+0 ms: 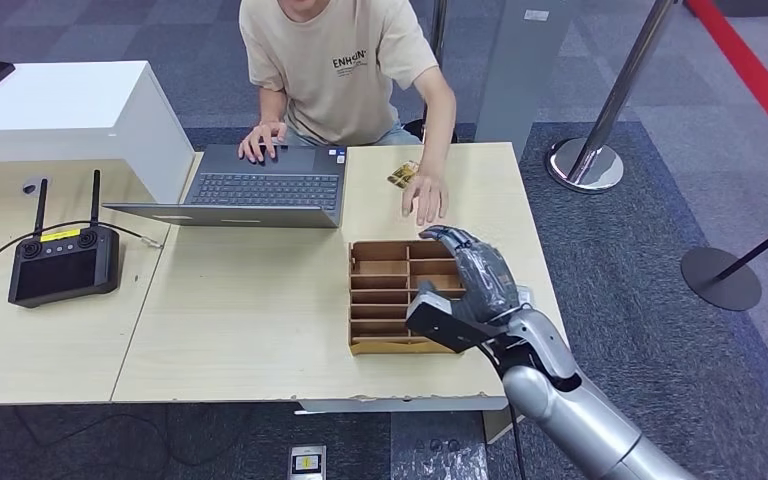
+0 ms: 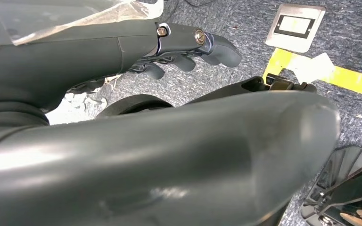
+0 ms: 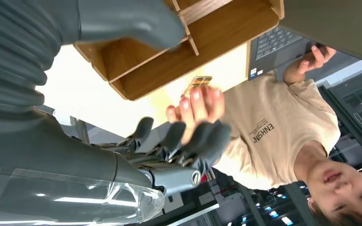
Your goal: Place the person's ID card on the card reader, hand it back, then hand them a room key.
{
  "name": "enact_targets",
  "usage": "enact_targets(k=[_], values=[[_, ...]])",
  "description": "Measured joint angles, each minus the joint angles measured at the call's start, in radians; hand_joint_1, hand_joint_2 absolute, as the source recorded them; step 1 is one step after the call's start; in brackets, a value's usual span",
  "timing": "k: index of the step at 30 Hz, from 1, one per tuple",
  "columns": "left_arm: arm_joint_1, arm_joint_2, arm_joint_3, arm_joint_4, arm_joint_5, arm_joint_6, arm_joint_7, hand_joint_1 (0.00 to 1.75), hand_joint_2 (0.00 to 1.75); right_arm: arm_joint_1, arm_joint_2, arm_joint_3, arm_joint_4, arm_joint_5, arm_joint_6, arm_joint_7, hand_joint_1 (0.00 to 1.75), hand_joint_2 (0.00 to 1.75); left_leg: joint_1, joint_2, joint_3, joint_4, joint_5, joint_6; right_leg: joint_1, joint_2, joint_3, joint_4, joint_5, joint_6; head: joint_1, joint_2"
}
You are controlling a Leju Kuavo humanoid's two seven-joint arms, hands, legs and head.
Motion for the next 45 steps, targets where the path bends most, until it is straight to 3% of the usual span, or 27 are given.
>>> enact_targets(k=[4,19,36,45], values=[[0.0,0.001,0.0,0.0,0.0,0.0,0.0,0.0,0.0,0.0,0.001,0.008,0.013,0.0,0.001,0.0,1.01,1.75,0.0,0.0,0.0,0.0,0.0,0.0,0.0,0.0,0.0,0.0,0.0,0.0,0.0,0.0],[0.0,0.001,0.0,0.0,0.001,0.0,-0.001,0.0,0.0,-0.008,0.008,0.025,0.06,0.038,0.0,0.03,0.75,1.75,0.0,0.0,0.0,0.0,0.0,0.0,0.0,0.0,0.0,0.0,0.0,0.0,0.0,0.0],[0.0,0.001,0.0,0.0,0.002,0.0,-0.001,0.0,0.0,-0.017,-0.01,0.04,0.107,0.092,0.023,0.092,0.97,1.75,0.0,0.0,0.0,0.0,0.0,0.0,0.0,0.0,0.0,0.0,0.0,0.0,0.0,0.0],[0.0,0.001,0.0,0.0,0.001,0.0,-0.003,0.0,0.0,-0.016,-0.018,0.04,0.107,0.088,0.022,0.095,1.0,1.75,0.0,0.0,0.0,0.0,0.0,0.0,0.0,0.0,0.0,0.0,0.0,0.0,0.0,0.0]])
